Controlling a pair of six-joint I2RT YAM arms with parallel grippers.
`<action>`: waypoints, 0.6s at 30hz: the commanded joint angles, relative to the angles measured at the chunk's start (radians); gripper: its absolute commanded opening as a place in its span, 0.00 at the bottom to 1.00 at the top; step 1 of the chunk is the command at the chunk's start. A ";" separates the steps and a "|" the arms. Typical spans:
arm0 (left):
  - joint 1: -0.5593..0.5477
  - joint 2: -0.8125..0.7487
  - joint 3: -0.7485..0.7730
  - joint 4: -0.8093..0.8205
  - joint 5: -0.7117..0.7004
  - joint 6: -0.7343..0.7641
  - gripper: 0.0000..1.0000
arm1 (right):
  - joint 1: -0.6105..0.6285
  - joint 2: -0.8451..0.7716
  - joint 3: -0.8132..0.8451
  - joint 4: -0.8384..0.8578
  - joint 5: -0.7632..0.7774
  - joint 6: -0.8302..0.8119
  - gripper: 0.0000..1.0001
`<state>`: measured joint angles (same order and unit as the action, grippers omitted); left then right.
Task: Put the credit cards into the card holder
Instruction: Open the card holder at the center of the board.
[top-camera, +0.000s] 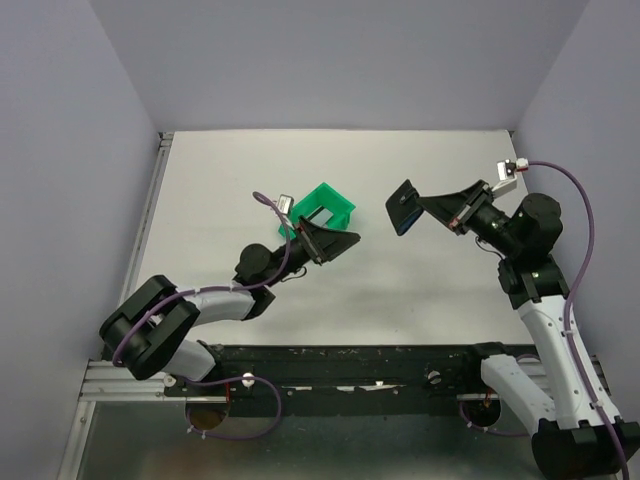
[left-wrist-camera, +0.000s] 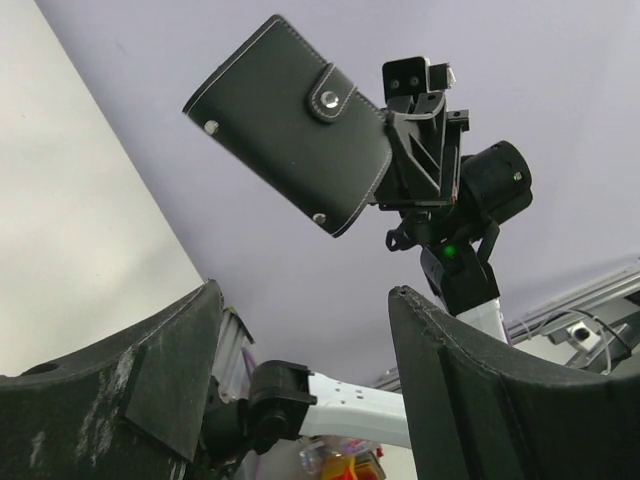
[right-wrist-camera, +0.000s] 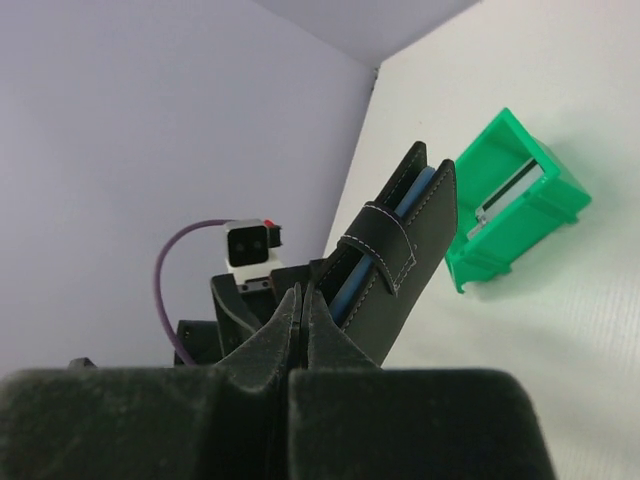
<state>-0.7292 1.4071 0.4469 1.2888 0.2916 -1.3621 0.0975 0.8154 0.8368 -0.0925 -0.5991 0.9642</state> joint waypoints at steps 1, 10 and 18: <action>-0.047 0.047 0.027 0.225 -0.068 -0.078 0.78 | 0.005 -0.016 0.039 0.062 -0.073 0.060 0.00; -0.127 0.110 0.088 0.305 -0.123 -0.118 0.77 | 0.005 -0.058 0.070 0.073 -0.165 0.076 0.01; -0.157 0.081 0.122 0.308 -0.163 -0.129 0.77 | 0.005 -0.114 0.055 0.060 -0.192 0.082 0.01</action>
<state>-0.8654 1.5219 0.5335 1.2995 0.1833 -1.4757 0.0975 0.7307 0.8688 -0.0467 -0.7353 1.0267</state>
